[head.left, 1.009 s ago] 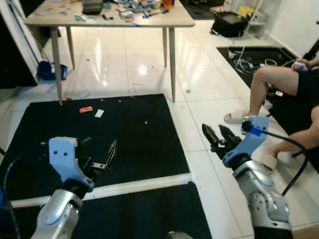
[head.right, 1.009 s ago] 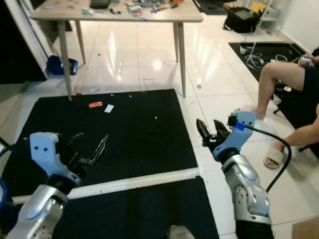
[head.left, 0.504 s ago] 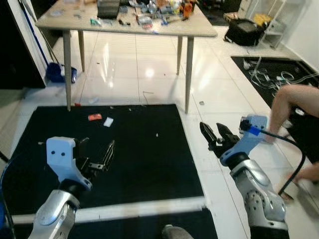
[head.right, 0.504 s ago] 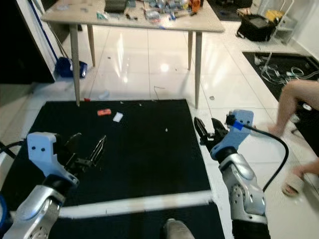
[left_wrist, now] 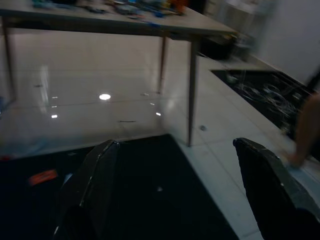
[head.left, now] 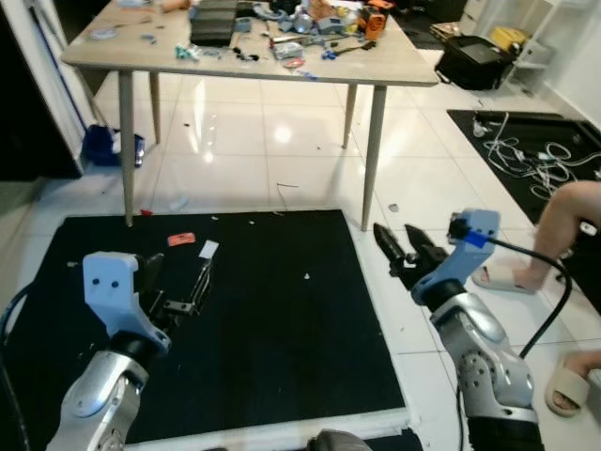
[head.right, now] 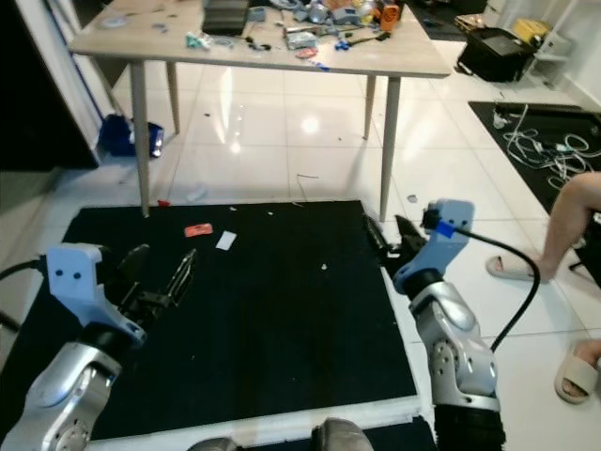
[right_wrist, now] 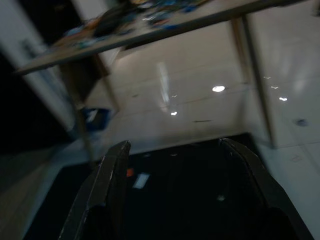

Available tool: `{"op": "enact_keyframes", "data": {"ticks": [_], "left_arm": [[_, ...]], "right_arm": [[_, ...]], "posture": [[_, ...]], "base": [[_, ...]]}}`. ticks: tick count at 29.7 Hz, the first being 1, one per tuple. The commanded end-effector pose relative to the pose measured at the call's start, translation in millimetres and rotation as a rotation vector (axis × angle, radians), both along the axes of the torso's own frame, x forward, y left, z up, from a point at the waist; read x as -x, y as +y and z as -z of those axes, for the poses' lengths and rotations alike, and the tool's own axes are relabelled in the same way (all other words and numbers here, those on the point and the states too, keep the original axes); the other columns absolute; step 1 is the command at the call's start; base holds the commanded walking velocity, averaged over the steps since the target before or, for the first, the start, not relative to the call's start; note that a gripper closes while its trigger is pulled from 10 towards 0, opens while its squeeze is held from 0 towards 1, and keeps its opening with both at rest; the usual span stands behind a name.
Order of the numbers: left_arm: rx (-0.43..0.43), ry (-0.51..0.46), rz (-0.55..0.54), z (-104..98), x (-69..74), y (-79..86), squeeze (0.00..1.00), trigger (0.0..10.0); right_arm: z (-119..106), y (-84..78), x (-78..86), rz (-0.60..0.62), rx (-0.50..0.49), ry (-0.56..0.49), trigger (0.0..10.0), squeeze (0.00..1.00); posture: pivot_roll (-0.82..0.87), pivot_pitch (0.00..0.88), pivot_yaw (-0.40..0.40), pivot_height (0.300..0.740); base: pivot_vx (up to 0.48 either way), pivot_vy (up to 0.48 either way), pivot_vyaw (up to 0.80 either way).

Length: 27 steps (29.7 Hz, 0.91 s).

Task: Picking trash to rubbish bin

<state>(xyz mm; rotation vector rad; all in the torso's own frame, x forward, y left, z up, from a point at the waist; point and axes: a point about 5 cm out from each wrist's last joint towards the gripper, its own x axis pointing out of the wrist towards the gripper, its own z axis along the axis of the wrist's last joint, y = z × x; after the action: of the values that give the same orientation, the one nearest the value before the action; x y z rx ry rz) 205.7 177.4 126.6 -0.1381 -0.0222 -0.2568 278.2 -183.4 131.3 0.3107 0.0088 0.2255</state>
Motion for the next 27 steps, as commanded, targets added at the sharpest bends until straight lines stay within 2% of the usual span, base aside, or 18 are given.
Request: {"op": "enact_keyframes", "data": {"ticks": [1,27], "left_arm": [[-0.006,0.015,0.018,2.8,-0.6,-2.9,0.00,10.0],[-0.006,0.015,0.018,2.7,-0.2,-2.8,0.00,10.0]], "right_arm": [[2.1,-7.8,2.2,0.028,0.004,0.008,10.0,0.00],[0.8,-7.4,3.0,0.025,-0.003,-0.005,10.0,0.00]], "posture": [[-0.14,0.000,-0.022,0.740],[-0.14,0.000,-0.021,0.740]], "base": [[0.480,0.000,0.00],[0.480,0.000,0.00]]}}
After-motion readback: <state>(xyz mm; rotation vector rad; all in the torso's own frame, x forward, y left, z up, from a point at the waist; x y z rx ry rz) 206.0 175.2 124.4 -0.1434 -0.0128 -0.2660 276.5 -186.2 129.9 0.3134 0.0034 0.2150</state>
